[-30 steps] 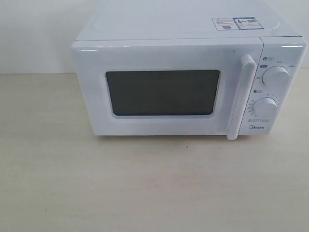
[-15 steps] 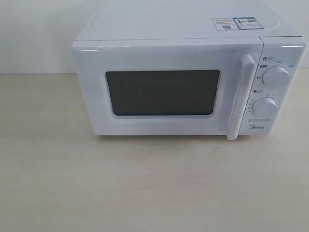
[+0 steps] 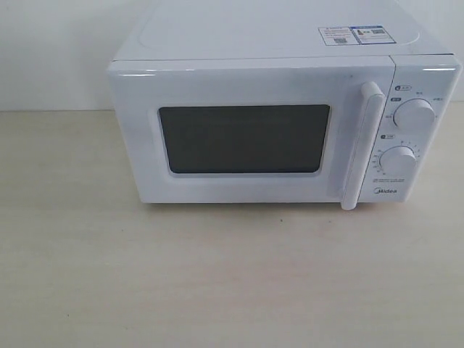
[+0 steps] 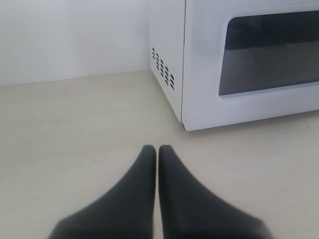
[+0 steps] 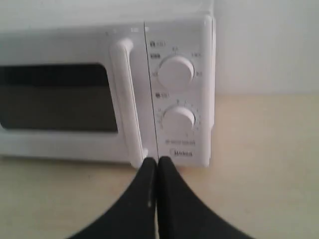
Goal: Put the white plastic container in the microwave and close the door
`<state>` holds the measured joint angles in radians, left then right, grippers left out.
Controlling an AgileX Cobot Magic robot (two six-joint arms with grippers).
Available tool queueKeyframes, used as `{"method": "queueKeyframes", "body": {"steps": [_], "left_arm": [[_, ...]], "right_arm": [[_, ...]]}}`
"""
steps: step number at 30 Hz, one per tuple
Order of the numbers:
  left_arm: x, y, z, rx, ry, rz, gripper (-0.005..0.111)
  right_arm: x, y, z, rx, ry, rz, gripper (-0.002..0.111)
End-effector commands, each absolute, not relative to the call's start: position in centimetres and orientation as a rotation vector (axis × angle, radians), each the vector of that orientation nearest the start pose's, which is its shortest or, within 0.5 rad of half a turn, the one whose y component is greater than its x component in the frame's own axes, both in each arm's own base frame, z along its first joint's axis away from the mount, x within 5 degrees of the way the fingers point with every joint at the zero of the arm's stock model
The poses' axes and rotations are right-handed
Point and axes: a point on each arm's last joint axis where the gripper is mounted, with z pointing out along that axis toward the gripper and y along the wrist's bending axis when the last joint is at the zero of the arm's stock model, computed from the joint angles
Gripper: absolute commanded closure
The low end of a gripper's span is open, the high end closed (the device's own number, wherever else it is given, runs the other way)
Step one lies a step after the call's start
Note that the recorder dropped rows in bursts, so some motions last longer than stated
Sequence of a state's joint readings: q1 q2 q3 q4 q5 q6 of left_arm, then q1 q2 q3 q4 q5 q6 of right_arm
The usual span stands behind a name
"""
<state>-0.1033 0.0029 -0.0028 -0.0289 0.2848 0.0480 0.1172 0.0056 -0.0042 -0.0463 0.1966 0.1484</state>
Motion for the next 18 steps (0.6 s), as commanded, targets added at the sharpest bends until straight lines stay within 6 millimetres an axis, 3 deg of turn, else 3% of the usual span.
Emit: {"method": "queueKeyframes", "body": {"steps": [1, 18], "left_arm": [[5.44, -0.64, 18.79, 0.114, 1.760, -0.068, 0.103], [5.44, -0.64, 18.79, 0.114, 1.760, -0.068, 0.103]], "right_arm": [[5.30, 0.35, 18.07, -0.003, 1.846, 0.115, 0.109], [5.30, -0.08, 18.02, 0.044, 1.849, 0.045, 0.109]]}}
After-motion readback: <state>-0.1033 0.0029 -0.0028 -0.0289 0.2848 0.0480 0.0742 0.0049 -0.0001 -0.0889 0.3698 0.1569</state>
